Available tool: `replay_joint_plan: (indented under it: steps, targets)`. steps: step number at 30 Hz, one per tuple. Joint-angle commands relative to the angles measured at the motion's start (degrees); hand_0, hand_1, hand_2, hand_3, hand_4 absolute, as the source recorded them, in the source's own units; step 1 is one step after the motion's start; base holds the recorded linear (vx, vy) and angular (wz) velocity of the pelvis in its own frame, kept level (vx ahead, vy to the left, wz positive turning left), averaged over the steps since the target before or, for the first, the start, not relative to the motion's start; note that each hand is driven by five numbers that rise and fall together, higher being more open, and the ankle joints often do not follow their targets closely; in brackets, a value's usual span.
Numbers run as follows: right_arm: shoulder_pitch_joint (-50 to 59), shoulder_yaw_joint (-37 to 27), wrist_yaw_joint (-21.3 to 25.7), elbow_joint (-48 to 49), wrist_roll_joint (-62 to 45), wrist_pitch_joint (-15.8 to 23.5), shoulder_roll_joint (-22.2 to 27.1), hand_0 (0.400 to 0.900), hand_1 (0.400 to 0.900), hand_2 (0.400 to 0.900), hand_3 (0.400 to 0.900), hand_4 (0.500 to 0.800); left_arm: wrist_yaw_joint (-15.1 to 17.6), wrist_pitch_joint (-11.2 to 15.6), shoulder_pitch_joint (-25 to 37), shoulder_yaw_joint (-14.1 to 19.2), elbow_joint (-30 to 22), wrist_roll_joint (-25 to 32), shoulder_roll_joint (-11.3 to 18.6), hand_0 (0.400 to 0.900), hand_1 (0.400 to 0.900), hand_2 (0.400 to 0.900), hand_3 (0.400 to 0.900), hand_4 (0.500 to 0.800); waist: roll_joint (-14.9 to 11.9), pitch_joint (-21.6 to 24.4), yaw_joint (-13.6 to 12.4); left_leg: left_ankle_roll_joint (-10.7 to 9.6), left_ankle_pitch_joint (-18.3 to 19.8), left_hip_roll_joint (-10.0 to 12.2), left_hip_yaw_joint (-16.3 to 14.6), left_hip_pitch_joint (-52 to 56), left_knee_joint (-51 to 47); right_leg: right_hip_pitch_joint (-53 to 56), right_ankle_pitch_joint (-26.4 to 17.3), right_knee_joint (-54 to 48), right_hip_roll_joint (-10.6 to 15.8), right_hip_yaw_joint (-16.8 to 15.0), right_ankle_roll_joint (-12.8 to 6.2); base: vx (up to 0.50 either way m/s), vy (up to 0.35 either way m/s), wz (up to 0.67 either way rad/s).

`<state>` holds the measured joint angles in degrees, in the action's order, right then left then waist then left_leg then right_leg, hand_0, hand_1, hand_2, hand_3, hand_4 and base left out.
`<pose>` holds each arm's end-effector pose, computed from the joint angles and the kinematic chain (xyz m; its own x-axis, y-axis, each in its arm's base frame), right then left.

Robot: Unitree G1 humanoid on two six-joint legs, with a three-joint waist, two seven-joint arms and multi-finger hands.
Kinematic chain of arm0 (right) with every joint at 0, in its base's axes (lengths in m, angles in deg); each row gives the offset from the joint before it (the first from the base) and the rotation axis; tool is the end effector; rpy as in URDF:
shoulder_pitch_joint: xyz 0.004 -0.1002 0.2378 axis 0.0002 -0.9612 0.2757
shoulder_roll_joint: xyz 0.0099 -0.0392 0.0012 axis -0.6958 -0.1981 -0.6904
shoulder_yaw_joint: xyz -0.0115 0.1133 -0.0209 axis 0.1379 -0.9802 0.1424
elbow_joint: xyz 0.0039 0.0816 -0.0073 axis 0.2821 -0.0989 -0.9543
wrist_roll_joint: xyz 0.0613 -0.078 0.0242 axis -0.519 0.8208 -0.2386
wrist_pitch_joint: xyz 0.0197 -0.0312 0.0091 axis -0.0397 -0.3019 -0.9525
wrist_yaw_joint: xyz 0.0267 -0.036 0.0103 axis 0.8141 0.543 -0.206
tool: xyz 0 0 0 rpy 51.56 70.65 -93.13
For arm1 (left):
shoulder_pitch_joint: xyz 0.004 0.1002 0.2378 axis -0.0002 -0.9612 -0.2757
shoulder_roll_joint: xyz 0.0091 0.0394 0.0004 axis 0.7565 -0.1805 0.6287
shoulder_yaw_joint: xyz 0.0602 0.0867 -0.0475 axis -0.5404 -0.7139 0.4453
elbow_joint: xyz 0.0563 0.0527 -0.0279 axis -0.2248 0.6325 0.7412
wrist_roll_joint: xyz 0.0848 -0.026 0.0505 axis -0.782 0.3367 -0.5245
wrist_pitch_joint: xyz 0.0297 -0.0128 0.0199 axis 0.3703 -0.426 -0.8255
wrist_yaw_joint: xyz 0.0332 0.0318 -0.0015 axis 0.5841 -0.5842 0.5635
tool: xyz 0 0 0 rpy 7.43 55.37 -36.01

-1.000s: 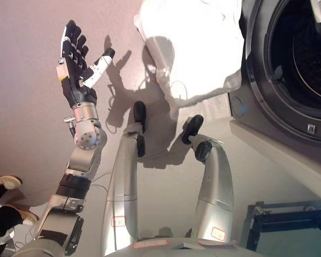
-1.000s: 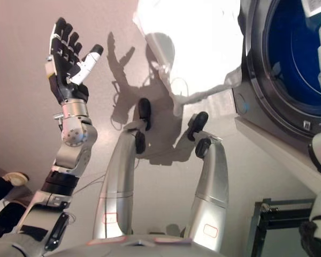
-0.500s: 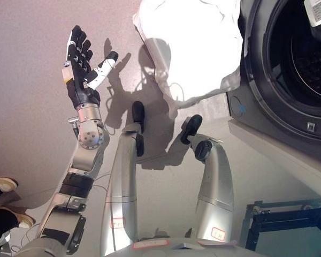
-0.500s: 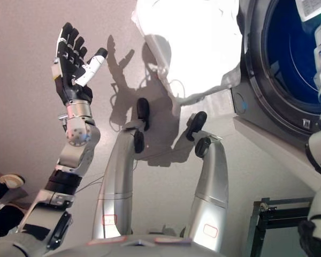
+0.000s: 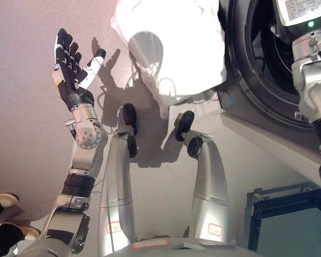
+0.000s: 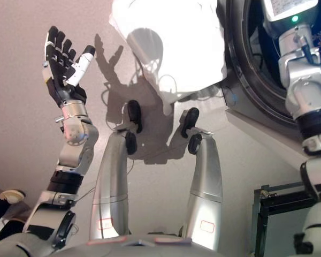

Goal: Put the clothes in the basket into the washing machine.

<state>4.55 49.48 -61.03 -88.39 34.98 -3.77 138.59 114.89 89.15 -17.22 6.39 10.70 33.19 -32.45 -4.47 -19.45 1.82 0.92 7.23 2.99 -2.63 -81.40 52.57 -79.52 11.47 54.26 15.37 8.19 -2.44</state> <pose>0.3196 -0.2725 0.2482 0.6718 0.1730 0.7202 0.7226 -0.3671 -0.5858 0.2781 0.1783 0.1221 0.7839 0.4166 0.4603 -0.3362 0.9082 -0.2494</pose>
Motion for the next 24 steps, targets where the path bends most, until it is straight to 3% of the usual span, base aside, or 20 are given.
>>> replay_joint_plan:
  steps: [1, 9, 17, 24]
  targets:
    - [-2.28, -7.88, 6.46, 8.82, -7.29, 2.85, -2.45, 0.9, 0.9, 0.9, 0.9, 0.8, 1.12, 3.71, -2.97, 3.58, -4.25, -2.54, -1.55, 0.9, 0.9, 0.9, 0.9, 0.8, 1.7, 2.34, 1.34, -3.47, 1.83, -0.96, 4.76, 2.98, -3.6, 0.38, -0.72, -1.22, -1.81, 0.98, -4.02, -0.01, 0.014, -0.07]
    - [-14.42, -14.78, 5.96, 15.77, -27.37, 12.51, -17.42, 0.9, 0.9, 0.9, 0.9, 0.8, 1.46, 3.62, -4.97, 2.55, -4.54, -0.66, -2.67, 0.9, 0.9, 0.9, 0.9, 0.8, 1.48, 1.92, 1.91, -2.78, 2.44, -0.62, 4.31, 4.7, -3.66, 2.17, -0.33, -1.34, -2.35, 0.69, -3.79, 0.0, 0.009, -0.03]
    - [-20.03, -16.62, 0.69, 13.82, -52.24, 21.44, -30.58, 0.9, 0.9, 0.9, 0.9, 0.8, 0.37, 4.14, -6.14, 1.64, -2.74, 3.29, -3.88, 0.9, 0.9, 0.9, 0.9, 0.8, 1.55, 1.86, 2.0, -2.12, 2.84, 0.04, 3.54, 8.65, -4.66, 5.57, -0.48, -2.33, -2.61, 0.45, -3.79, -0.01, 0.015, -0.03]
    - [-20.02, -16.21, -2.98, 9.81, -63.88, 25.4, -37.48, 0.9, 0.9, 0.9, 0.9, 0.8, -1.96, 4.0, -5.28, 0.56, 0.91, 5.51, -4.76, 0.9, 0.9, 0.9, 0.9, 0.8, 2.23, 1.77, 2.1, -1.84, 3.18, 0.39, 2.96, 12.28, -5.71, 9.05, -0.28, -3.3, -2.78, 0.38, -3.75, 0.0, 0.0, 0.0]
